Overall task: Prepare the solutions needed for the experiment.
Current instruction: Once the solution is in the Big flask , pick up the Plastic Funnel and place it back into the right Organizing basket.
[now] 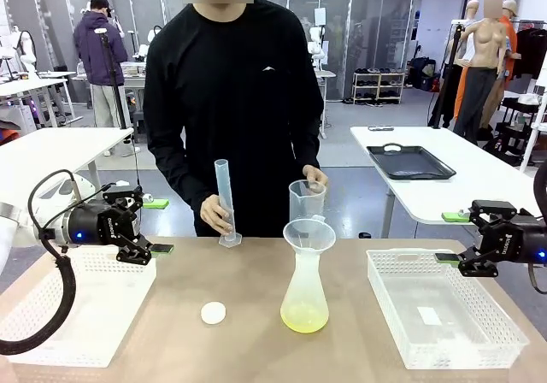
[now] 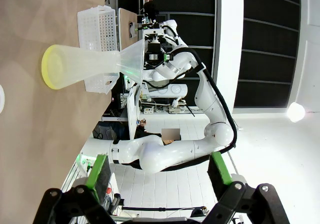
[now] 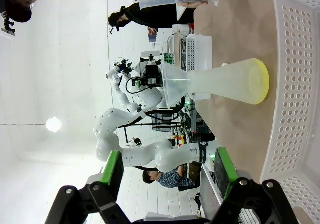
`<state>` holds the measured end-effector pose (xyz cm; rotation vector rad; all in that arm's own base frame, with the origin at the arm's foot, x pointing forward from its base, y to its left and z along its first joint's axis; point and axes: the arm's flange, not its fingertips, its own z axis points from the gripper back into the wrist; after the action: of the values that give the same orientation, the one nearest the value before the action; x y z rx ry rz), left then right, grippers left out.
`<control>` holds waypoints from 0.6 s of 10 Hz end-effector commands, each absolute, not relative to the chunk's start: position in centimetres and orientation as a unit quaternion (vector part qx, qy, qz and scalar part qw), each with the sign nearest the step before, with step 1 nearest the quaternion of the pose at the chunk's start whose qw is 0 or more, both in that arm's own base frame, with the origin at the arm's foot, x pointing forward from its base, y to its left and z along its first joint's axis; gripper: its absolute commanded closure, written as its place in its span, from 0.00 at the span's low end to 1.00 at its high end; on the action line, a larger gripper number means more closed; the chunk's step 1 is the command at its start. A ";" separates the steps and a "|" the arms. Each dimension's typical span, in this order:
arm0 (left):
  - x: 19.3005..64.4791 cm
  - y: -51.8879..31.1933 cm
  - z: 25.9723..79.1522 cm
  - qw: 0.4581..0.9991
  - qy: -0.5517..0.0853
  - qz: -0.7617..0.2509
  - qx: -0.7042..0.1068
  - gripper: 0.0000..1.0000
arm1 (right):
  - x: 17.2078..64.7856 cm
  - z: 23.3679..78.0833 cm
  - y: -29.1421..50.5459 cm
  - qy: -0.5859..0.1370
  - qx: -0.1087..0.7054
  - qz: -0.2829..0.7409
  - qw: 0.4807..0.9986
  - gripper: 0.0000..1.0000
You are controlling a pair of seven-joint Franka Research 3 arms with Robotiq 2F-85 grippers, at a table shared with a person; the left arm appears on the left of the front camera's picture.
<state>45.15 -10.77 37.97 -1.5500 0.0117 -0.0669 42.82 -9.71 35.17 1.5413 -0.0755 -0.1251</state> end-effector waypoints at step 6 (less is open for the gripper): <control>45.1 -10.8 38.1 0.712 0.009 -0.030 -0.702 0.00 | 42.5 35.6 -9.4 -0.063 0.675 -0.063 0.732 0.08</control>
<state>45.15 -10.77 37.97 -1.5500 0.0117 -0.0669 42.93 -9.83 35.25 1.5253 -0.0890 -0.1293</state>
